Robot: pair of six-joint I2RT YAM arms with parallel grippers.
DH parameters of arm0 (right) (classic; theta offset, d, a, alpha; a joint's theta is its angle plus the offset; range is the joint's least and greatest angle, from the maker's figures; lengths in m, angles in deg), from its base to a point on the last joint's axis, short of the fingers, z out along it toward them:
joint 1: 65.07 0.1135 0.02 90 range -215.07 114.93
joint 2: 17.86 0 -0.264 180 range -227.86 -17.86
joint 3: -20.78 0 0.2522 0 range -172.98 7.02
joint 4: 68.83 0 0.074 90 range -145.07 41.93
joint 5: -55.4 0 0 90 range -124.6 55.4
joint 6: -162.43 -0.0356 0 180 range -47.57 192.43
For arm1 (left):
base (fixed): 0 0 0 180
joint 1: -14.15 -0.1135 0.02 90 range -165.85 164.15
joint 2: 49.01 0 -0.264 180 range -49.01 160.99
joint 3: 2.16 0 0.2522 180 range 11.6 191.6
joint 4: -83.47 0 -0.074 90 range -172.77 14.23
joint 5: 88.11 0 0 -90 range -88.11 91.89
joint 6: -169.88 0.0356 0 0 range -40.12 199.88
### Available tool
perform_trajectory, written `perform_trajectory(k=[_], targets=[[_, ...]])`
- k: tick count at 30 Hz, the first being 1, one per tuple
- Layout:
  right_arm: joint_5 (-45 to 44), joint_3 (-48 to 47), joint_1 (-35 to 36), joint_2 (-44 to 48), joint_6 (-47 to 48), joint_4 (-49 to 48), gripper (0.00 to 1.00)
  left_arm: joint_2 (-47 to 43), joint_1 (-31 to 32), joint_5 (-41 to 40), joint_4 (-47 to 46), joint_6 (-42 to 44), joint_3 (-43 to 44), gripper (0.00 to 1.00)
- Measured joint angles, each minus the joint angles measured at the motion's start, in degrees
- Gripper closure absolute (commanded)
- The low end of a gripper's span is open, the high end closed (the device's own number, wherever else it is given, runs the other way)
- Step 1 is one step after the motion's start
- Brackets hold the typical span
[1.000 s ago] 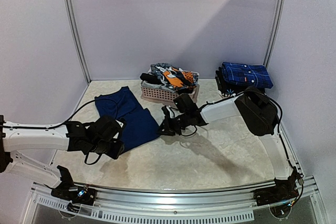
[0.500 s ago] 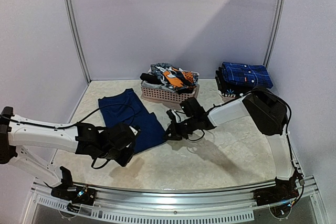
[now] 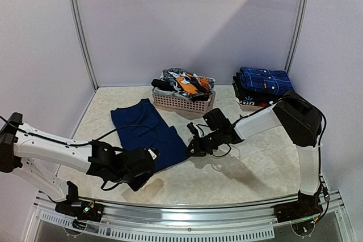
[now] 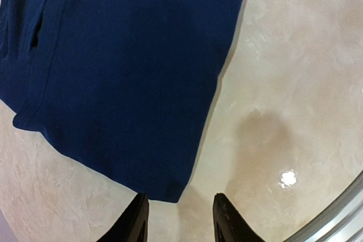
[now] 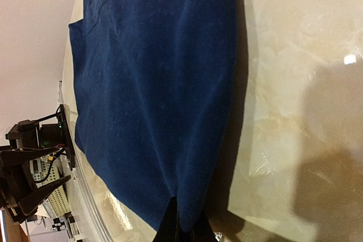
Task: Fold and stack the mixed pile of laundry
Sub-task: Move the right arm to the center of the board with the 2/3-rectangle-folded T-shirt, then pick up the 2/3-rectangle-folded T-shirt from the center of the board.
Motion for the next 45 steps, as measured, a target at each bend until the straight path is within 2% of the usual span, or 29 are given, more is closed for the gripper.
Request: perform_trajectory(k=[13,26,39,45], targets=[[0.00,1.51,-0.87,1.44,2.69,1.90,1.00,3.30,3.80,0.42,-0.72,1.22,1.05,0.61],[0.11,1.55,-0.94,1.44,3.34,1.95,1.00,7.93,4.00,1.73,-2.95,2.56,4.17,0.68],[0.20,1.55,-0.94,1.44,3.93,1.95,1.00,9.94,4.02,-1.79,7.10,-4.13,5.88,0.71],[0.24,1.55,-0.96,1.44,3.93,1.95,1.00,11.23,3.89,-1.55,7.65,-4.76,5.88,0.74]])
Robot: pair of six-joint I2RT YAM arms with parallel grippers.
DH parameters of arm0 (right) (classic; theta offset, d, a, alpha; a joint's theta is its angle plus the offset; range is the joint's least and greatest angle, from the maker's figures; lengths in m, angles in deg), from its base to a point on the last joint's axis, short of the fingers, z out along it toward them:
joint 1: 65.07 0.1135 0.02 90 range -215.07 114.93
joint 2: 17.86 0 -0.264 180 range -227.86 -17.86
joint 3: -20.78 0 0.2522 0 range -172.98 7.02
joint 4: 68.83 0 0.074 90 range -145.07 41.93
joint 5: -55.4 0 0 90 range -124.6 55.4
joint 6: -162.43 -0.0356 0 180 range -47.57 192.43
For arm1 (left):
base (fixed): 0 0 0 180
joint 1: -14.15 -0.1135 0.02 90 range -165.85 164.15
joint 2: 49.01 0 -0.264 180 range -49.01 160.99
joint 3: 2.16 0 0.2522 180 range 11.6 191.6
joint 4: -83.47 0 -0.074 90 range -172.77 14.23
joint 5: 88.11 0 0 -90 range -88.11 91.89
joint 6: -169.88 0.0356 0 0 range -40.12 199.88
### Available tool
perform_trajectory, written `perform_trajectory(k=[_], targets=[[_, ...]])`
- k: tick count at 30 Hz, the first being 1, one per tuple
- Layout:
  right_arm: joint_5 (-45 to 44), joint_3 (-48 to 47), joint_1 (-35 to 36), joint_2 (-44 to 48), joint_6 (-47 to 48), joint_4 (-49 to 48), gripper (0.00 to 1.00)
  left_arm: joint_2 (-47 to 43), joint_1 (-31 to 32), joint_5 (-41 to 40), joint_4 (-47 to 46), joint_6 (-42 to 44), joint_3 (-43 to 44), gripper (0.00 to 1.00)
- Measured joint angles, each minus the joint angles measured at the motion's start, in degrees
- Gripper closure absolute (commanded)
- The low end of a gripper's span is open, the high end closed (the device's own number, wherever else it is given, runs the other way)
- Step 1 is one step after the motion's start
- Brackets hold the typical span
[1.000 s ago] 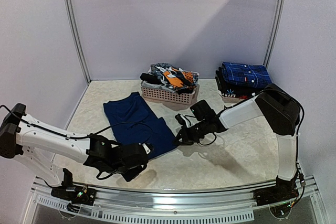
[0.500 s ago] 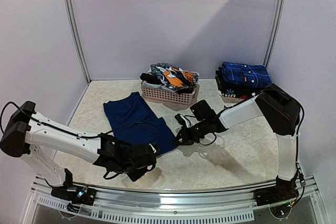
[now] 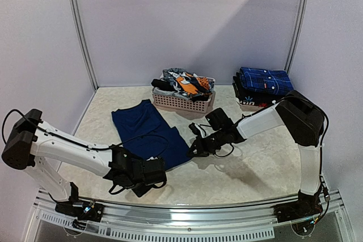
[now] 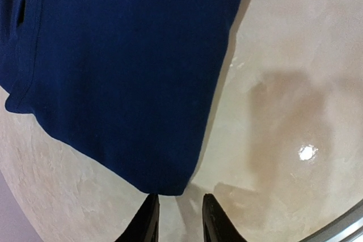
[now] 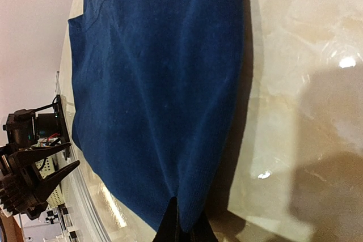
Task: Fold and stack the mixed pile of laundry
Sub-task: Pick up the 2/3-rectangle-folded T-shirt from the center of the board.
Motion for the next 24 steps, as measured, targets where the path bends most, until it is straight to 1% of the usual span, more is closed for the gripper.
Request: perform_trajectory(k=[11,17,20,24], targets=[[0.04,-0.31,0.00,0.00,0.00,0.59,1.00,1.95,-0.83,0.07,-0.11,0.00,0.15,0.79],[0.11,-0.35,0.00,-0.02,0.00,0.68,1.00,2.93,-1.40,0.31,-0.33,-0.22,0.15,0.83],[0.28,-0.66,-0.02,-0.15,0.00,1.09,1.00,3.41,-1.70,0.50,-0.85,-0.24,0.09,0.88],[0.57,-1.33,-0.11,-0.44,0.02,1.97,1.00,4.11,-2.10,0.85,-1.53,-0.37,-0.13,0.97]])
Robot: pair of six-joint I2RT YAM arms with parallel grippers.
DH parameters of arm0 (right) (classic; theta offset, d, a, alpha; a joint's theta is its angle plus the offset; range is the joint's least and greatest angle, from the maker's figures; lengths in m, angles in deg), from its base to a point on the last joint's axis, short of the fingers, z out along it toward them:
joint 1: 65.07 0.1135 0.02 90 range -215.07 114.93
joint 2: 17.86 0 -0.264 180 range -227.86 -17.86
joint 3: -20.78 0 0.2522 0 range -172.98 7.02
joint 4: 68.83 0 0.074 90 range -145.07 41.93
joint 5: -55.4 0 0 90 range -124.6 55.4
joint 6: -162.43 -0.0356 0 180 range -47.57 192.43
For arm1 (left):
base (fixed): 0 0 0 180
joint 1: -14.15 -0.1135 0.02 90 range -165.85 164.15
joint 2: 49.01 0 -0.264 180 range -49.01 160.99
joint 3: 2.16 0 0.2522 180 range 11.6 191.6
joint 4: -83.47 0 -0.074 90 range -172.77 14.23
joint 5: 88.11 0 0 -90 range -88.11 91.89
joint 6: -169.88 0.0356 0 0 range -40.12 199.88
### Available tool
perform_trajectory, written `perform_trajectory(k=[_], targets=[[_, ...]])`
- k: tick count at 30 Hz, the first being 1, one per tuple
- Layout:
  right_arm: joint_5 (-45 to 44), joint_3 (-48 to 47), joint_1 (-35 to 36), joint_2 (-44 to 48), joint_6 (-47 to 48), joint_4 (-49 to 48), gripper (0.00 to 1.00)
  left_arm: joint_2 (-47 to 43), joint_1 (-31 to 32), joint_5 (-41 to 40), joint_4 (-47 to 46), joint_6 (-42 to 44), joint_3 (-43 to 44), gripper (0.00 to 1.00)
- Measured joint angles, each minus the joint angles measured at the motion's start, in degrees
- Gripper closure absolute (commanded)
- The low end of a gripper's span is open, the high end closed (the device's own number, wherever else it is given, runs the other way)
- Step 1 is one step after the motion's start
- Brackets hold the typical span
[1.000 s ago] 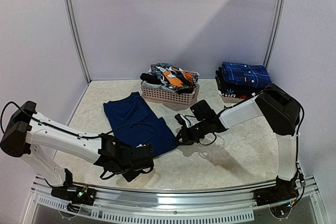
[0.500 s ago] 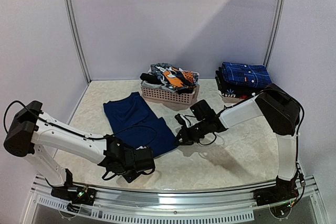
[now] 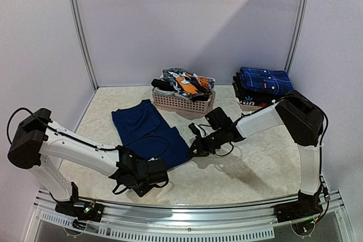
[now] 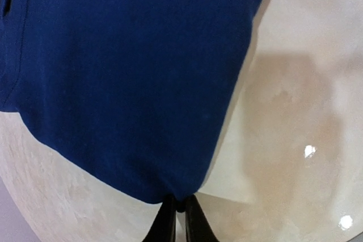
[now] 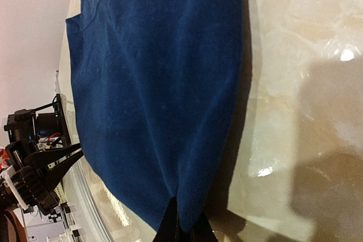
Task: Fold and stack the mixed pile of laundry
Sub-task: Pick up the 2/3-rectangle-folded T-shirt from the center of the board.
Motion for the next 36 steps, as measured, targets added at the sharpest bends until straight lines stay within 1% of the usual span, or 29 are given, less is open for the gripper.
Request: perform_trajectory(k=[1,2,12,22,26,36], targets=[[0.02,-0.20,0.00,-0.02,0.02,0.33,1.00,0.04,-0.13,0.02,-0.24,-0.02,0.00,1.00],[0.04,-0.37,0.00,-0.09,0.02,0.63,1.00,0.07,-0.22,0.00,-0.37,-0.02,0.00,1.00],[0.04,-1.51,0.00,-0.26,0.37,2.80,1.00,-0.04,-0.74,-0.22,-1.11,-0.20,-0.22,1.00],[-0.22,-1.07,0.00,0.15,1.07,3.17,1.00,-1.18,-0.68,2.95,-1.36,-0.02,-0.20,1.00],[-1.09,0.61,0.00,1.81,1.25,3.82,1.00,-1.29,0.31,4.57,-1.05,-0.15,0.63,1.00],[-4.00,6.32,-0.07,7.17,1.64,5.70,1.00,-1.33,4.83,7.61,0.76,-0.66,6.01,1.00]])
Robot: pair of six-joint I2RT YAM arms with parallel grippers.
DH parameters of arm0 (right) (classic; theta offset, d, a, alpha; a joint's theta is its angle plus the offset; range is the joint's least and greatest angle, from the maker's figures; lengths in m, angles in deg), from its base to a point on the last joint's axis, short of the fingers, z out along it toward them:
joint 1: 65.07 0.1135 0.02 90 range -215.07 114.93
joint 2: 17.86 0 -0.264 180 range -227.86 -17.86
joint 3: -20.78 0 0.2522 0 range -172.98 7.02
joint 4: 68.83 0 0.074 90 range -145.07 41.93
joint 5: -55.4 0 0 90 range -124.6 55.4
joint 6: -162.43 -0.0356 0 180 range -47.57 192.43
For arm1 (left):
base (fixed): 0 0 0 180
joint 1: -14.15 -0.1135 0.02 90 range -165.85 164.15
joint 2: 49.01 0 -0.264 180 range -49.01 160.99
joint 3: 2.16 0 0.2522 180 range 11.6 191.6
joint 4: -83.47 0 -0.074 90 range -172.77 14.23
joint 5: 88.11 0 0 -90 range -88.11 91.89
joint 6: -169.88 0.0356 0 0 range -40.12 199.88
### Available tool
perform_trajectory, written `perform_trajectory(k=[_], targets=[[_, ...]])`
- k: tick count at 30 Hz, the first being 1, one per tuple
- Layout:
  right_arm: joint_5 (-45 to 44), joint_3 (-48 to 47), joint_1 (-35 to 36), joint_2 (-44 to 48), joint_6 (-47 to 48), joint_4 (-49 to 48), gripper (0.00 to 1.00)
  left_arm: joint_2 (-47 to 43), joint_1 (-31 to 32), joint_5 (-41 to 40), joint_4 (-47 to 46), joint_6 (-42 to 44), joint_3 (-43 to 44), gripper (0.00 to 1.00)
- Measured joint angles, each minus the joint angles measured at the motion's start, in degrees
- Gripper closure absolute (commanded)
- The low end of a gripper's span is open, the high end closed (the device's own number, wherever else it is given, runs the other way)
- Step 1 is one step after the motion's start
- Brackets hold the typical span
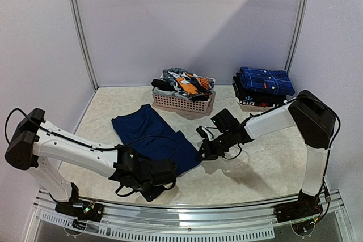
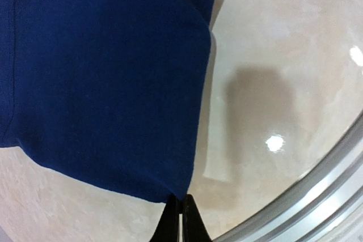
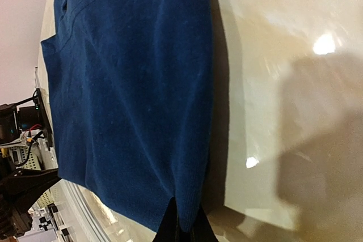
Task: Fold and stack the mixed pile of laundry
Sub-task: Pick up the 2/3-rectangle-folded T-shirt from the center of the board, then fold the 2/3-rectangle-folded T-shirt at the center of the board.
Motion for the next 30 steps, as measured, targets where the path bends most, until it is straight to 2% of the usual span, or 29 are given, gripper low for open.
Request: perform_trajectory(k=[9,17,23,30], targets=[[-3.67,6.27,0.00,6.75,0.50,3.78,1.00,0.09,3.80,1.81,0.07,-0.48,3.56,1.00],[-8.94,10.14,0.00,16.17,1.38,11.39,1.00,1.77,6.84,2.38,0.83,-0.44,9.44,1.00],[-11.82,9.38,0.00,23.02,2.08,17.73,1.00,1.92,8.55,2.08,1.66,-0.33,12.61,1.00],[-13.49,2.58,0.00,24.61,3.52,24.35,1.00,0.02,8.76,1.07,3.02,-0.24,12.70,1.00]])
